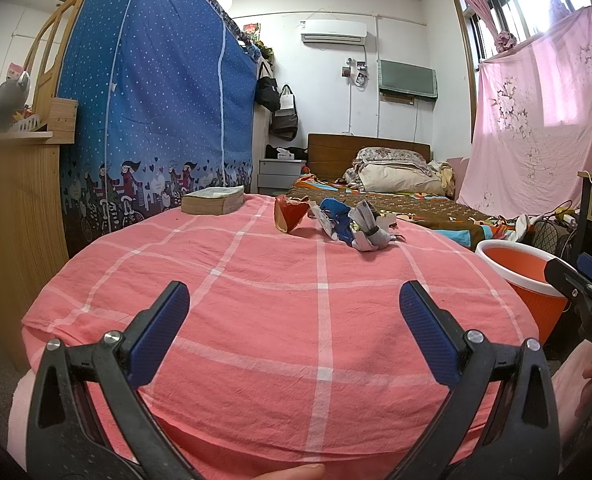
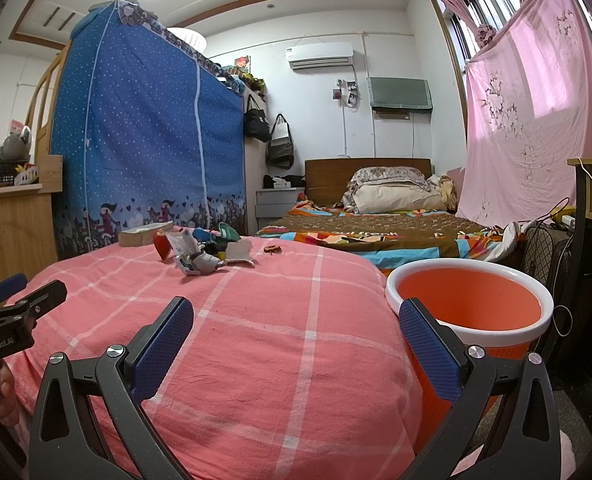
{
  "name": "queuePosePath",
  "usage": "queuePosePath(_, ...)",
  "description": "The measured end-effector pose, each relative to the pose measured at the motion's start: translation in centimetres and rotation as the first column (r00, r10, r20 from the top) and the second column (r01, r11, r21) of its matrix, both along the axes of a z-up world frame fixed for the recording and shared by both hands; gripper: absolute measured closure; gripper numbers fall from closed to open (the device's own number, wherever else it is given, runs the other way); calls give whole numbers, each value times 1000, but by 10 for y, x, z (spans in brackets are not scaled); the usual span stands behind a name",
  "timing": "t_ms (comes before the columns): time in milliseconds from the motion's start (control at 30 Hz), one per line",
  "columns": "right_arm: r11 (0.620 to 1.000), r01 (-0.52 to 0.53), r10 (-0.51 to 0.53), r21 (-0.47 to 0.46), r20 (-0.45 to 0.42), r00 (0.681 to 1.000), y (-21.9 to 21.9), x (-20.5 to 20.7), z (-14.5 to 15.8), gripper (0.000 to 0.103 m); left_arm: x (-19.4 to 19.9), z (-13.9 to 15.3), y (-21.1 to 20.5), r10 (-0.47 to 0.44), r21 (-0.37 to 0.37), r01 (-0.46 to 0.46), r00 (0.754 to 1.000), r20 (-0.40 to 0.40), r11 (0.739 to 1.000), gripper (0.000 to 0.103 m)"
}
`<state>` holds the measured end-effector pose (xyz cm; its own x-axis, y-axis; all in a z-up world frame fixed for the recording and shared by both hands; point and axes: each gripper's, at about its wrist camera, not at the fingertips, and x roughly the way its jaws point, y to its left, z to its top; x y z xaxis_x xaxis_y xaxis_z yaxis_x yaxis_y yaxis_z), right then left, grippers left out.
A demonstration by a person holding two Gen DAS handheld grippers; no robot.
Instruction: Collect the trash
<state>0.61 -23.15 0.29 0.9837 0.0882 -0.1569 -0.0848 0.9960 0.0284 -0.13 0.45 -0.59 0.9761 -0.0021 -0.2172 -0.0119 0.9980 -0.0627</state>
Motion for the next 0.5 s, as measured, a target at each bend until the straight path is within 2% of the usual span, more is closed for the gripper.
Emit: queuePosePath(500, 1000, 0, 0, 0, -2, 1000, 0, 0, 0, 0, -1, 0, -1, -2, 4, 2, 1000, -2, 1000, 0)
